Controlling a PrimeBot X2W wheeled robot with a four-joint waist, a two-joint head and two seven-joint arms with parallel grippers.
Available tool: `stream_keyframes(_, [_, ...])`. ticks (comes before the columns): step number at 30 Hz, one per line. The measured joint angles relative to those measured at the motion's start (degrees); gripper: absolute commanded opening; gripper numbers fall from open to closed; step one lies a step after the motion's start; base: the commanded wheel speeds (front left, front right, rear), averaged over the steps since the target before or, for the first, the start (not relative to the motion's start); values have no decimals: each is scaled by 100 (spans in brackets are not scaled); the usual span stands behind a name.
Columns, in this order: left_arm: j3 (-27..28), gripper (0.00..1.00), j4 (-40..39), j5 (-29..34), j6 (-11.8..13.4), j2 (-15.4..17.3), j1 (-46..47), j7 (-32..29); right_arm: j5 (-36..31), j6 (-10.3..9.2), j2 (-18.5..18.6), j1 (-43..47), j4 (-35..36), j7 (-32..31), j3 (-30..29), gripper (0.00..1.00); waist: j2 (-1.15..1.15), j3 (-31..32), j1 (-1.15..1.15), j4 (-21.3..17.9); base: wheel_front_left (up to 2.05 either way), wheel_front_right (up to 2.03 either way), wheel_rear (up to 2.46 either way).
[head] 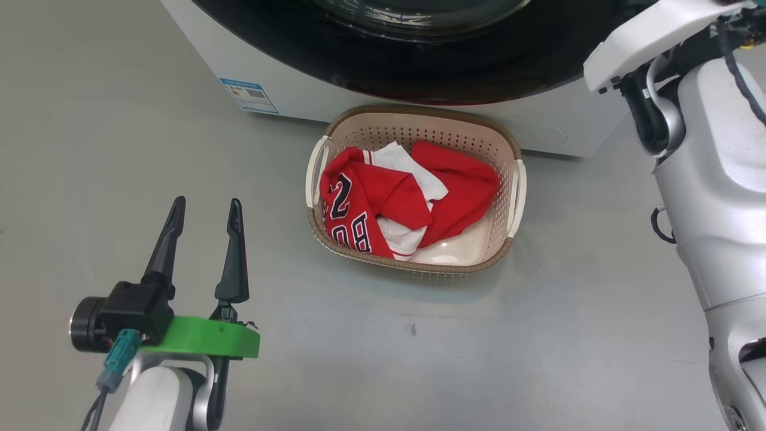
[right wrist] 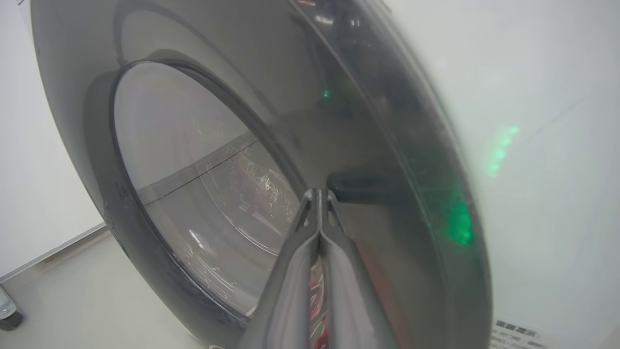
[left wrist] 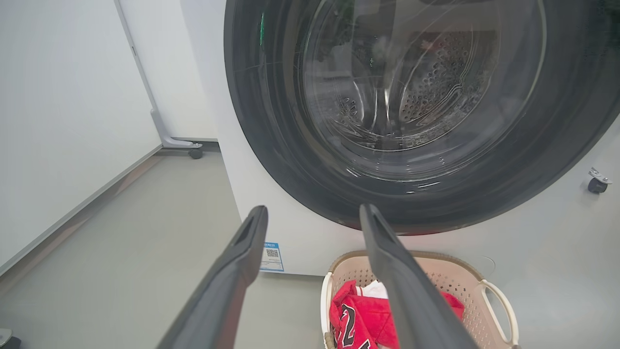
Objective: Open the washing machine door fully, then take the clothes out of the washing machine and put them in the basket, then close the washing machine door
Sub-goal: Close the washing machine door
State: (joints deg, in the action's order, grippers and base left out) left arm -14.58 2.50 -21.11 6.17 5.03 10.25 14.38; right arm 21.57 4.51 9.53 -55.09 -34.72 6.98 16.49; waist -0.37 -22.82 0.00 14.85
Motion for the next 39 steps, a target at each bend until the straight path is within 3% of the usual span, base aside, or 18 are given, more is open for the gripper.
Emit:
stream_keyframes(11, [127,100,158,115,0,7,15,0,1,136,-252,164,-335,408,305,0,0,216,0,-160,0,0,0])
stream_keyframes(23, [194,100,392,197,-71,109,-132,5,62,198,-330,1188,-350,681,493,0,0,712,0,-437,0,0,0])
stream_keyframes(24, [194,100,401,197,-74,114,-161,5,62,198,-330,1270,-343,697,495,4,0,757,0,-467,0,0,0])
stream_keyframes(26, [194,100,415,198,-92,129,-207,5,68,198,-327,1429,-311,699,477,47,0,845,0,-529,0,0,0])
stream_keyframes(27, [201,100,415,198,-92,136,-222,5,70,198,-326,1505,-296,699,474,98,0,886,0,-561,0,0,0])
stream_keyframes(39, [212,100,502,199,-142,211,-464,5,162,143,-247,2464,-78,721,204,100,0,1319,0,-932,0,0,0])
